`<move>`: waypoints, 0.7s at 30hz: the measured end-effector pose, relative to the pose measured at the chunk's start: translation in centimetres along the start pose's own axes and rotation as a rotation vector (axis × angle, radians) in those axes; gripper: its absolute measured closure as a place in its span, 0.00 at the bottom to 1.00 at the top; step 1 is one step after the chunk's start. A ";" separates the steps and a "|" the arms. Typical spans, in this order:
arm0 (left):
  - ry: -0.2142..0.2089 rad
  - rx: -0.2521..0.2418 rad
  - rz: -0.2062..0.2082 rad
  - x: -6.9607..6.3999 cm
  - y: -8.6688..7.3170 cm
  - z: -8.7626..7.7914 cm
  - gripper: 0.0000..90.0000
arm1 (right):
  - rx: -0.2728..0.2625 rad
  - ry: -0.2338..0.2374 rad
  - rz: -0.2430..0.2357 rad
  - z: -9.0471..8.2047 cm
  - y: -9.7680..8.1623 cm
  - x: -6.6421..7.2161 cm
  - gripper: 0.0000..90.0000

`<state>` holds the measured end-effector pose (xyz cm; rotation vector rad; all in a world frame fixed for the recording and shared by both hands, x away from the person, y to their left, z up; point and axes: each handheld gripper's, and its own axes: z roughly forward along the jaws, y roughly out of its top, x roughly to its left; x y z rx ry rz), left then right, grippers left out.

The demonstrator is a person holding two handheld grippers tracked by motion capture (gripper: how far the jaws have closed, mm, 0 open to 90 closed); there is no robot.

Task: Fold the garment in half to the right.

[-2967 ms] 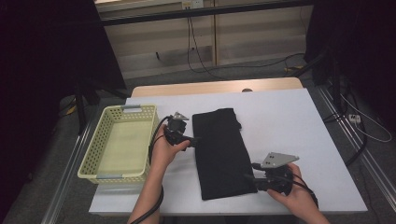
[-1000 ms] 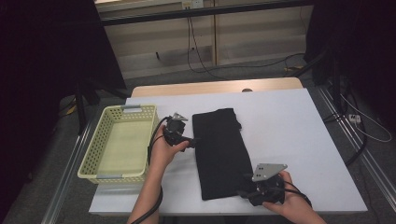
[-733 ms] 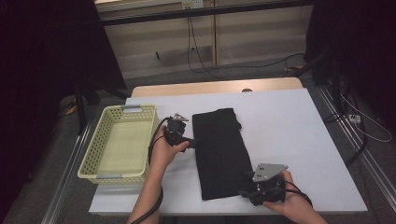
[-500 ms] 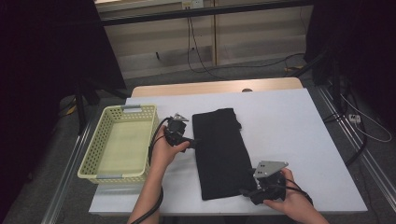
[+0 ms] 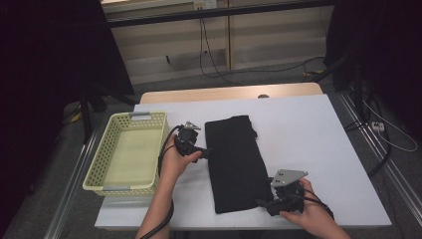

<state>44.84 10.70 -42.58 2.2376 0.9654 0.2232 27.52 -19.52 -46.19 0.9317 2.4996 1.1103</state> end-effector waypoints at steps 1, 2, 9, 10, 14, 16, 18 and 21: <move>0.001 -0.003 -0.008 0.0 0.0 0.0 0.18 | -0.001 -0.002 -0.002 0.0 0.0 0.0 0.22; 0.002 -0.005 -0.009 0.0 0.0 0.0 0.18 | -0.001 -0.002 -0.002 0.0 0.0 0.0 0.22; -0.001 -0.004 -0.003 0.0 0.0 -0.1 0.18 | 0.003 -0.011 0.022 -0.2 -0.1 0.2 0.26; 0.002 -0.002 -0.003 0.0 -0.1 0.0 0.18 | 0.001 -0.007 0.023 -0.2 -0.2 0.2 0.27; 0.004 0.004 0.004 -0.2 -0.1 0.1 0.18 | -0.002 -0.007 0.021 -0.2 -0.2 0.3 0.31; -0.006 0.005 0.003 -0.3 0.0 0.1 0.18 | -0.002 -0.011 0.024 -0.3 -0.2 0.4 0.33; 0.013 -0.001 0.005 -0.3 0.0 0.1 0.18 | -0.007 -0.007 0.019 -0.3 -0.2 0.5 0.37; 0.011 0.002 0.002 -0.4 0.0 0.2 0.18 | -0.007 -0.006 0.017 -0.3 -0.2 0.6 0.40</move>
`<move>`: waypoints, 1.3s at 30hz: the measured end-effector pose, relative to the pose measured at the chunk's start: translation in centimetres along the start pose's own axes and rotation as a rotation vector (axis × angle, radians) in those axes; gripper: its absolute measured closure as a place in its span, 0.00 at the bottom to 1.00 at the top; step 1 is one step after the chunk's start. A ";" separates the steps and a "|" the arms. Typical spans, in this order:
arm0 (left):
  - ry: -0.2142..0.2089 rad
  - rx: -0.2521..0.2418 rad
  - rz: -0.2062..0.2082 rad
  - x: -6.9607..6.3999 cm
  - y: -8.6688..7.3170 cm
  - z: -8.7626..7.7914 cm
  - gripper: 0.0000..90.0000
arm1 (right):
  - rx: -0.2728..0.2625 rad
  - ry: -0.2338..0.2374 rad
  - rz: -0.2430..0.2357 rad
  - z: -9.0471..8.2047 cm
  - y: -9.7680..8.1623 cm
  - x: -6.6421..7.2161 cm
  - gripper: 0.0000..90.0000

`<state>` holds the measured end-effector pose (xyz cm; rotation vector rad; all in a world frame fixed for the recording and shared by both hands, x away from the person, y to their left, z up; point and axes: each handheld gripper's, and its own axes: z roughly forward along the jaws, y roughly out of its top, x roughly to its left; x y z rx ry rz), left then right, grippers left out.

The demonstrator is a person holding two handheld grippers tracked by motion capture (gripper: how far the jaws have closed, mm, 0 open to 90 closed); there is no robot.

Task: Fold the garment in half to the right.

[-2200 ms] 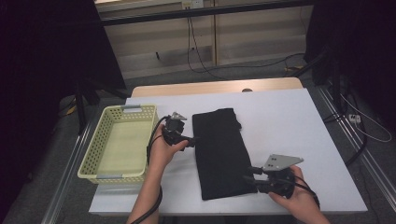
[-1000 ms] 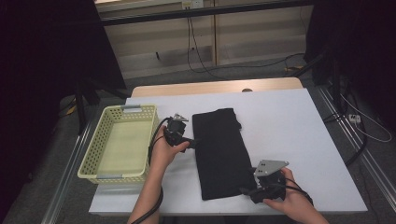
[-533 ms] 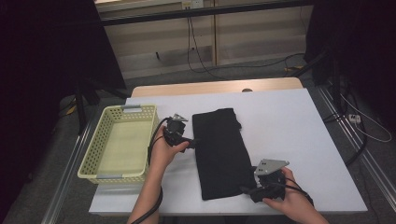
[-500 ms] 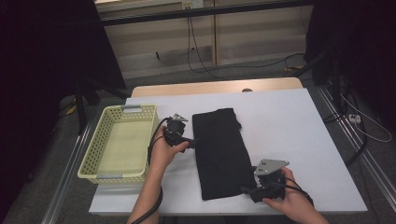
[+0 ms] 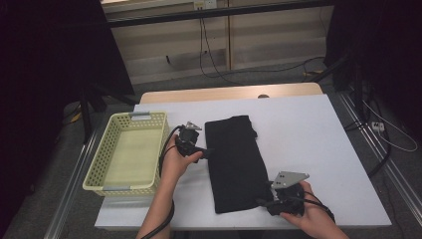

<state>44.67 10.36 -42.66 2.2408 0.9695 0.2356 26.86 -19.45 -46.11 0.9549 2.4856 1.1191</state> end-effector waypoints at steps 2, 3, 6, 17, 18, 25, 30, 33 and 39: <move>0.000 0.003 -0.001 0.0 0.0 0.1 0.18 | -0.004 0.007 -0.003 -0.1 0.0 0.1 0.45; -0.001 0.004 -0.002 0.0 0.0 0.1 0.18 | -0.004 0.010 -0.008 -0.1 0.0 0.2 0.47; 0.001 0.001 -0.003 0.1 0.0 0.1 0.18 | -0.005 0.024 -0.009 -0.1 0.1 0.2 0.53; 0.015 -0.002 -0.002 0.2 0.0 0.0 0.18 | -0.030 0.028 -0.023 0.5 0.7 0.6 0.91; 0.016 -0.003 -0.001 0.2 0.0 0.0 0.18 | -0.030 0.028 -0.023 0.5 0.7 0.6 0.91; 0.014 -0.033 -0.035 0.6 0.2 -0.5 0.17 | -0.124 0.062 0.025 0.1 1.6 0.5 0.92; 0.014 -0.044 -0.050 0.8 0.6 -0.6 0.13 | -0.111 0.056 0.014 0.3 1.3 0.6 0.92; 0.003 -0.055 -0.039 1.0 0.8 -0.7 0.10 | -0.134 0.059 0.029 -0.1 1.2 0.3 0.92; 0.027 -0.048 -0.062 1.6 1.0 0.5 0.11 | -0.129 0.057 0.024 -0.3 1.1 0.4 0.92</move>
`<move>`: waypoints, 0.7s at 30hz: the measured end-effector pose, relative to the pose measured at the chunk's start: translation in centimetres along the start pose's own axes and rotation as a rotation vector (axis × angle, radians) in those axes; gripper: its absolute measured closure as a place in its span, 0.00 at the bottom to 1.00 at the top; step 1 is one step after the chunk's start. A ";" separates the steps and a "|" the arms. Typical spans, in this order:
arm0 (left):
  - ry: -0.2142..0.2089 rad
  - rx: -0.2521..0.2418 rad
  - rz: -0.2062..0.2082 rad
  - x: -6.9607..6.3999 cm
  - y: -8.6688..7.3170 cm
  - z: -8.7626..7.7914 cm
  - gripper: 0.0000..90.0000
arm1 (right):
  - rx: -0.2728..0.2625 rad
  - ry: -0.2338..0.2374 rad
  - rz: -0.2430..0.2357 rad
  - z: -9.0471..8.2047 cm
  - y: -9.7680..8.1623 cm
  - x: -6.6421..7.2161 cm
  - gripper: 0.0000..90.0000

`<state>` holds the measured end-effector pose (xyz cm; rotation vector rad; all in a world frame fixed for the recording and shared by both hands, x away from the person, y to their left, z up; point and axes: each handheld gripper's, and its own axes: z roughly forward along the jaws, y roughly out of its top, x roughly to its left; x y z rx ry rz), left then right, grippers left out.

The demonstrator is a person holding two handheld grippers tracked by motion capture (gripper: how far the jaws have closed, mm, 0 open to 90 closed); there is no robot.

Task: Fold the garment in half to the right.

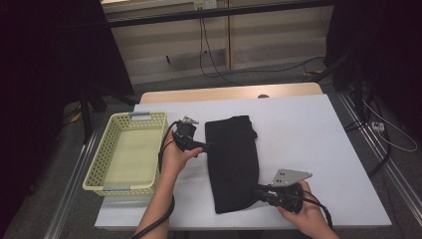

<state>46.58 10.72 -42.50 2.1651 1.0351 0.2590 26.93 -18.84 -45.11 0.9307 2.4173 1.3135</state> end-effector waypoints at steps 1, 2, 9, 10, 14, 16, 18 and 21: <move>0.009 -0.007 -0.015 0.0 0.0 0.3 0.13 | 0.002 0.000 0.002 0.0 0.0 -0.1 0.92; 0.015 -0.004 -0.019 0.2 0.1 0.5 0.14 | -0.001 0.002 0.006 -0.1 -0.1 -0.1 0.92; 0.046 0.002 -0.015 1.0 0.9 2.1 0.22 | 0.004 0.004 0.002 0.0 -0.2 -0.1 0.92; 0.048 0.005 -0.016 1.1 1.1 2.4 0.22 | 0.004 0.004 0.002 0.0 -0.2 -0.1 0.92; 0.048 0.020 -0.031 1.4 1.6 3.6 0.27 | 0.006 0.006 0.003 0.1 -0.2 -0.2 0.92; 0.049 0.018 -0.045 1.5 1.7 4.0 0.27 | 0.007 0.005 0.003 0.2 -0.2 -0.2 0.92; 0.052 0.028 -0.057 1.5 1.8 4.4 0.27 | 0.006 0.007 0.005 0.2 -0.2 -0.2 0.92; 0.061 0.040 -0.071 1.5 1.9 5.0 0.27 | 0.004 0.009 0.008 0.3 -0.2 -0.2 0.92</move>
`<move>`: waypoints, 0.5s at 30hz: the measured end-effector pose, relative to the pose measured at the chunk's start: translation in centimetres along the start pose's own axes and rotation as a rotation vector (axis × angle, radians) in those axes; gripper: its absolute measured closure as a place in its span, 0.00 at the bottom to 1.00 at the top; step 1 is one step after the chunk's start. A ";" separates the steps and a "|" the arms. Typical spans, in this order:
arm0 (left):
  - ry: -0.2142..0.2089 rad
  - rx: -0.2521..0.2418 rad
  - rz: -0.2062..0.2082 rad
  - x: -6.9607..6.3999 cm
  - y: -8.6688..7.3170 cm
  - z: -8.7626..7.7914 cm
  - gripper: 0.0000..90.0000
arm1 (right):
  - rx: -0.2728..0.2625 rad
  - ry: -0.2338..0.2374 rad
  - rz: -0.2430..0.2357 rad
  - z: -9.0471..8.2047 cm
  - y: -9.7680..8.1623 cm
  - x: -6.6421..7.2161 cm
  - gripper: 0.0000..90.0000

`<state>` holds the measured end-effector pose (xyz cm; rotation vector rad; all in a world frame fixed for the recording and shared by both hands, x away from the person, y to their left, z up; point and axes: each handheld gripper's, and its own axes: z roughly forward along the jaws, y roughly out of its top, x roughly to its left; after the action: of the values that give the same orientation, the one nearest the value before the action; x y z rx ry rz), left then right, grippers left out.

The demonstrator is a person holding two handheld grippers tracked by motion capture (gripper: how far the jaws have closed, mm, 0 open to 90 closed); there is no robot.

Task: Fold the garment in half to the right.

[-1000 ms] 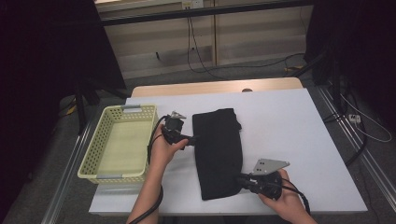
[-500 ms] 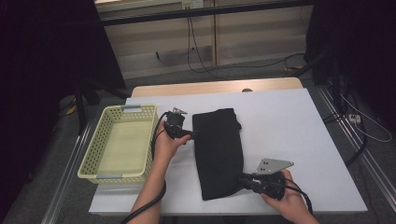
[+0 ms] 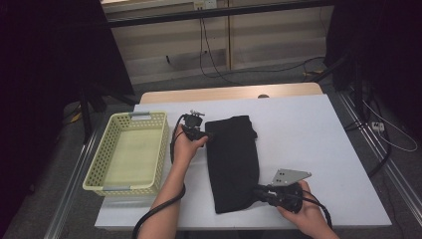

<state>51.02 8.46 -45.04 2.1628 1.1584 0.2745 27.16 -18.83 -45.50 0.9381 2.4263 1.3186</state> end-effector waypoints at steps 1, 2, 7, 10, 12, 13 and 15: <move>0.003 -0.003 -0.011 0.0 0.0 0.2 0.27 | 0.000 0.000 0.000 0.0 0.0 0.0 0.92; 0.007 -0.004 -0.012 0.0 0.1 0.4 0.28 | 0.000 0.001 0.001 0.0 0.0 0.0 0.92; 0.021 -0.006 -0.015 -0.4 0.5 0.7 0.33 | 0.000 0.001 0.002 0.0 0.0 0.0 0.92; 0.015 -0.001 -0.009 -0.9 0.7 0.8 0.42 | 0.000 0.000 0.002 0.1 0.0 0.0 0.92; 0.010 0.000 -0.013 -1.3 0.9 0.8 0.56 | -0.002 -0.002 0.000 0.1 0.0 0.0 0.92; -0.001 0.012 -0.010 -1.4 1.0 0.8 0.62 | -0.002 -0.002 0.000 0.1 0.0 0.1 0.92; -0.003 0.012 -0.037 -1.7 1.1 0.9 0.68 | -0.002 0.000 0.001 0.2 0.0 0.1 0.92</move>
<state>51.16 6.32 -44.79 2.1489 1.2005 0.2487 27.19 -18.65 -45.60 0.9397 2.4235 1.3215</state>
